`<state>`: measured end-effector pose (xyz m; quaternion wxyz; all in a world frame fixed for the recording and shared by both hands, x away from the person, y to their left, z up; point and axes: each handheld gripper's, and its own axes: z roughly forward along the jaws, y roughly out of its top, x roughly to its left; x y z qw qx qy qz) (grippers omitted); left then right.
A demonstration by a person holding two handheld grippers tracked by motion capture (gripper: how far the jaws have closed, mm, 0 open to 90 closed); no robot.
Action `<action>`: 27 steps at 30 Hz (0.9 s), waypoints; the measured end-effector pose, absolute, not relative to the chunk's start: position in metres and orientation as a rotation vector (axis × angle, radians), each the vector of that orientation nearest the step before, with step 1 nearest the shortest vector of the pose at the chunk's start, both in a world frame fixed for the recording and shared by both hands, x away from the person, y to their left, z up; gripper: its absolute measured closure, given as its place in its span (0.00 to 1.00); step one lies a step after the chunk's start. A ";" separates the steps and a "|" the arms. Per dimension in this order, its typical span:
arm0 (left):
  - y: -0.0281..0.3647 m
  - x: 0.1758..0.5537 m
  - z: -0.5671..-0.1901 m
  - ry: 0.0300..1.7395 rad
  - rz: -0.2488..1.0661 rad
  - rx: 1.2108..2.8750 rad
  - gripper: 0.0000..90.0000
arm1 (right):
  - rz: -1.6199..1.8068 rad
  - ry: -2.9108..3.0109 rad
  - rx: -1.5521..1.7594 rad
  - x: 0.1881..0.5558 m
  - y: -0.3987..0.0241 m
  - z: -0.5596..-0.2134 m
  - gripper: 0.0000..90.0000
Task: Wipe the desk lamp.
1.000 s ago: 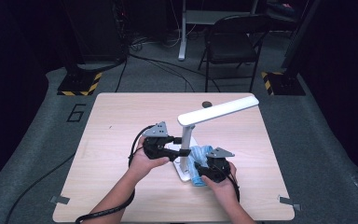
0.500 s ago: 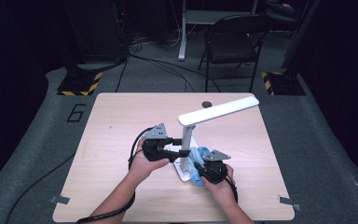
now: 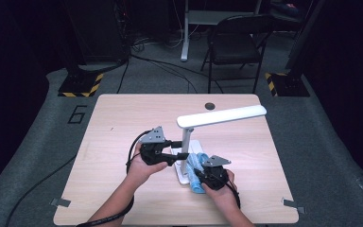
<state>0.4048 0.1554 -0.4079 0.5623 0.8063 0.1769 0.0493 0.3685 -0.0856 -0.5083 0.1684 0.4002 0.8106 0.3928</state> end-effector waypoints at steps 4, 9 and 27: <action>0.156 0.403 -0.407 0.428 0.122 1.904 0.55 | 1.117 2.314 1.160 0.368 -0.085 -0.506 0.79; 0.162 0.401 -0.407 0.439 0.102 1.876 0.56 | 1.226 2.237 1.205 0.373 -0.094 -0.497 0.79; 0.167 0.399 -0.409 0.406 0.086 1.907 0.68 | 1.355 2.321 1.241 0.382 -0.082 -0.478 0.79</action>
